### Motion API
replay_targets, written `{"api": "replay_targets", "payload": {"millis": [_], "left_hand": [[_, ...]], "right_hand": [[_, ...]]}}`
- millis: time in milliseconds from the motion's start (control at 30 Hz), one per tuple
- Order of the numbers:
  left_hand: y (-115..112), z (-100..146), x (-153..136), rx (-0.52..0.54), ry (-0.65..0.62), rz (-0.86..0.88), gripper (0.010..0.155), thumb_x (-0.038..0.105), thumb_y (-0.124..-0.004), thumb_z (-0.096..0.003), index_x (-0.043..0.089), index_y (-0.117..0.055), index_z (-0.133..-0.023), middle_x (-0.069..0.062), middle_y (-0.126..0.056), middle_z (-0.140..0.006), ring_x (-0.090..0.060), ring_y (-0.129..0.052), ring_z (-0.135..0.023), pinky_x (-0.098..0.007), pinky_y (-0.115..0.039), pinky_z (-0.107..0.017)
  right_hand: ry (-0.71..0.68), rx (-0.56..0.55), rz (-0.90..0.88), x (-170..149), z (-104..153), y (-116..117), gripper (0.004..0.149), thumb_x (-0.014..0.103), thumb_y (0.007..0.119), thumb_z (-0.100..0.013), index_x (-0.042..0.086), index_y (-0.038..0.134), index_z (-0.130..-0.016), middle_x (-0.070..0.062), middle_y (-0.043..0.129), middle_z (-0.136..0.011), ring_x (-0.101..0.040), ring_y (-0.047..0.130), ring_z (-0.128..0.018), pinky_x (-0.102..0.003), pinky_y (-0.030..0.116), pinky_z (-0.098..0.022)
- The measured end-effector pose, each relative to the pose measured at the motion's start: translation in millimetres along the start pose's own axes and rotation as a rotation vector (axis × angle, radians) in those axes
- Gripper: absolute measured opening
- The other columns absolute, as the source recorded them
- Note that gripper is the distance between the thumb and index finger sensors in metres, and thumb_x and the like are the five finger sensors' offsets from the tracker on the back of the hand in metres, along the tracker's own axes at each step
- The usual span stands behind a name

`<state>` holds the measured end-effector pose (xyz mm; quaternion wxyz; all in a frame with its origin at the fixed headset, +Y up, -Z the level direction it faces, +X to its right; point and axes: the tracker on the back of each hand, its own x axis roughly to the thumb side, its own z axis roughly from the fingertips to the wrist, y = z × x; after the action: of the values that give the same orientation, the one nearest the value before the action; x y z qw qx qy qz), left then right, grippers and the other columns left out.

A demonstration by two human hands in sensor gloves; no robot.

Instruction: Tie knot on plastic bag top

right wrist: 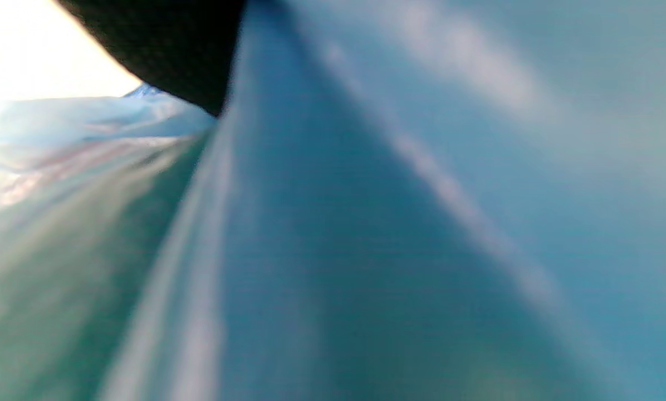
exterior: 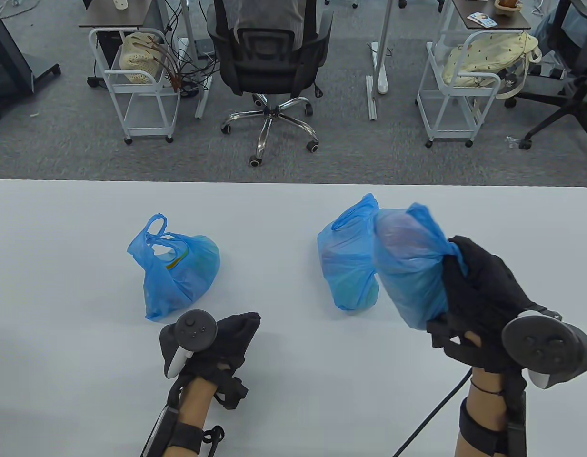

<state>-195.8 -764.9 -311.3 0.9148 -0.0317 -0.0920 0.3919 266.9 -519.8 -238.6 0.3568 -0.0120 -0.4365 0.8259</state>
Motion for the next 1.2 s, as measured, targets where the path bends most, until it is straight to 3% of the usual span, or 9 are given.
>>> {"api": "replay_targets", "payload": {"millis": [133,300,533,833,967,1200], "left_hand": [[-1,2,3,0.003,-0.013,0.001,0.056,0.056,-0.061,-0.0497,0.026,-0.09,-0.087,-0.006,-0.104,-0.083,-0.032,-0.103,-0.072,-0.06,-0.071,-0.065],[-2,2,3,-0.004,-0.016,-0.002,0.056,0.056,-0.061,-0.0496,0.025,-0.09,-0.086,-0.006,-0.104,-0.083,-0.032,-0.103,-0.072,-0.06,-0.071,-0.065],[-3,2,4,-0.015,-0.014,0.007,0.056,0.056,-0.061,-0.0497,0.025,-0.09,-0.087,-0.006,-0.104,-0.083,-0.032,-0.103,-0.072,-0.06,-0.07,-0.065],[-7,1,7,-0.047,-0.022,0.01,0.056,0.056,-0.061,-0.0498,0.026,-0.09,-0.087,-0.006,-0.104,-0.083,-0.032,-0.103,-0.073,-0.06,-0.07,-0.065],[-7,0,7,-0.047,-0.024,0.02,0.056,0.056,-0.061,-0.0498,0.026,-0.09,-0.087,-0.006,-0.104,-0.083,-0.032,-0.103,-0.072,-0.06,-0.07,-0.065],[-8,2,8,-0.038,-0.022,0.014,0.056,0.056,-0.061,-0.0498,0.025,-0.089,-0.087,-0.006,-0.103,-0.084,-0.033,-0.102,-0.073,-0.06,-0.07,-0.065]], "right_hand": [[0.188,-0.071,0.052,-45,-5,-7,0.038,0.032,0.089,-0.047,0.013,0.09,-0.079,-0.012,0.1,-0.065,-0.03,0.105,-0.044,-0.042,0.088,-0.023],[0.385,-0.113,0.136,-95,-5,1,0.038,0.032,0.09,-0.047,0.013,0.09,-0.079,-0.012,0.1,-0.065,-0.03,0.104,-0.043,-0.041,0.087,-0.021],[0.572,-0.025,0.274,-158,0,38,0.038,0.032,0.091,-0.047,0.012,0.09,-0.079,-0.013,0.1,-0.064,-0.03,0.104,-0.04,-0.039,0.087,-0.019],[0.545,0.211,0.484,-183,10,110,0.039,0.032,0.092,-0.045,0.011,0.091,-0.079,-0.013,0.101,-0.063,-0.027,0.105,-0.035,-0.037,0.087,-0.016],[0.533,0.249,0.532,-186,18,124,0.04,0.033,0.092,-0.045,0.011,0.09,-0.079,-0.012,0.101,-0.063,-0.027,0.105,-0.035,-0.037,0.087,-0.015],[0.572,0.272,0.49,-203,31,128,0.043,0.035,0.09,-0.046,0.011,0.088,-0.082,-0.012,0.1,-0.067,-0.027,0.105,-0.039,-0.039,0.088,-0.019]]}}
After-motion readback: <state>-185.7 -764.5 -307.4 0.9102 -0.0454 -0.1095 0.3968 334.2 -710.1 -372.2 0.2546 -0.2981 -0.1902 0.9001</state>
